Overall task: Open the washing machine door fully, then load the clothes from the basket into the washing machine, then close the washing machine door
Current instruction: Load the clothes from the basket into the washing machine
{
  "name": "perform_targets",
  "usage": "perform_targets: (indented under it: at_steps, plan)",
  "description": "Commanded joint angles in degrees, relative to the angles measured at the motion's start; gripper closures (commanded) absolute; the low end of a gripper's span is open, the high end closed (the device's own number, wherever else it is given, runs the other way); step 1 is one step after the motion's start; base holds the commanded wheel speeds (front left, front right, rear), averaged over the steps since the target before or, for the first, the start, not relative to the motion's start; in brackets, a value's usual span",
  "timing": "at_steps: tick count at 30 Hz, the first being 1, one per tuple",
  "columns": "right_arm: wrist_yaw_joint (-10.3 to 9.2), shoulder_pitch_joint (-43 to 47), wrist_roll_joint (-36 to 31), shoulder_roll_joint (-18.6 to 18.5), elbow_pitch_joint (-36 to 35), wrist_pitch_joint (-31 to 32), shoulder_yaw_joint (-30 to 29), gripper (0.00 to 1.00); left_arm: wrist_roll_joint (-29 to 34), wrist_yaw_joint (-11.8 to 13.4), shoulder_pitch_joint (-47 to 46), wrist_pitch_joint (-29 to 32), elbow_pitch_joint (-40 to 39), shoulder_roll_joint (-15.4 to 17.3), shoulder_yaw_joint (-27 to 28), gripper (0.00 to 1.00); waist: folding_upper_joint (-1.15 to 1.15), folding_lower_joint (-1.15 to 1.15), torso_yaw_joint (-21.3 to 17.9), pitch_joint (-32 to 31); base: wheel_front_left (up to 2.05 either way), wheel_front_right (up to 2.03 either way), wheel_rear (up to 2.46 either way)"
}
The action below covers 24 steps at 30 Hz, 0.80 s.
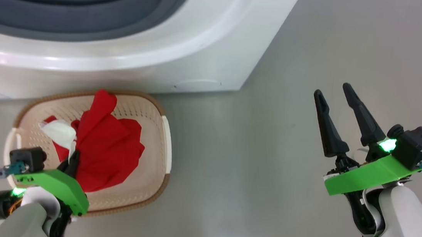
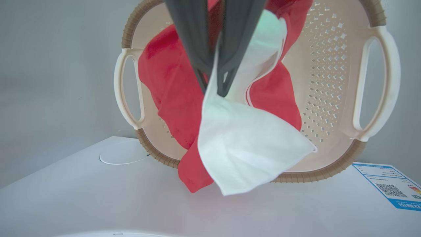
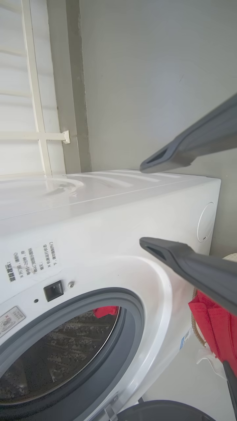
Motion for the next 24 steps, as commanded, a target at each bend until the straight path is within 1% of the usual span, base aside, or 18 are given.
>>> perform_targets:
  at_steps: [1, 6, 11, 16, 17, 24]
  plan:
    - [0.09, 2.0, 0.4, -0.4, -0.9, -0.3, 1.0, 0.0, -0.4, -0.2, 1.5, -0.9, -1.3, 2.5, 1.1, 1.0, 0.0, 0.0, 1.2, -3.7, 0.0, 0.0, 0.0]
    - [0.09, 3.5, 0.7, -0.5, -0.2, -0.3, 1.3, 0.0, 0.0, -0.2, 3.7, -1.2, -4.7, 3.4, 1.8, 1.0, 0.0, 0.0, 2.1, -7.4, 0.0, 0.0, 0.0]
    - [0.09, 4.8, 0.9, -0.6, 0.2, -0.3, 1.6, 0.0, 2.2, 0.2, 6.5, -1.2, -9.7, 4.2, 5.3, 1.0, 0.0, 0.0, 2.7, -10.2, 0.0, 0.0, 0.0]
    - [0.09, 5.7, 1.0, -0.6, 0.5, -0.3, 1.7, 0.0, 5.2, 1.4, 9.9, -1.2, -16.1, 4.0, 8.6, 1.0, 0.0, 0.0, 3.2, -12.6, 0.0, 0.0, 0.0]
    - [0.09, 5.7, 1.0, -0.6, 0.5, -0.3, 1.7, 0.0, 5.2, 1.4, 9.9, -1.2, -16.1, 4.0, 8.6, 1.0, 0.0, 0.0, 3.2, -12.6, 0.0, 0.0, 0.0]
    - [0.09, 7.6, 1.3, -0.9, 1.2, -0.3, 1.6, 0.0, 9.1, 3.7, 15.8, -1.2, -25.5, 4.2, 12.0, 1.0, 0.0, 0.0, 3.6, -16.9, 0.0, 0.0, 0.0]
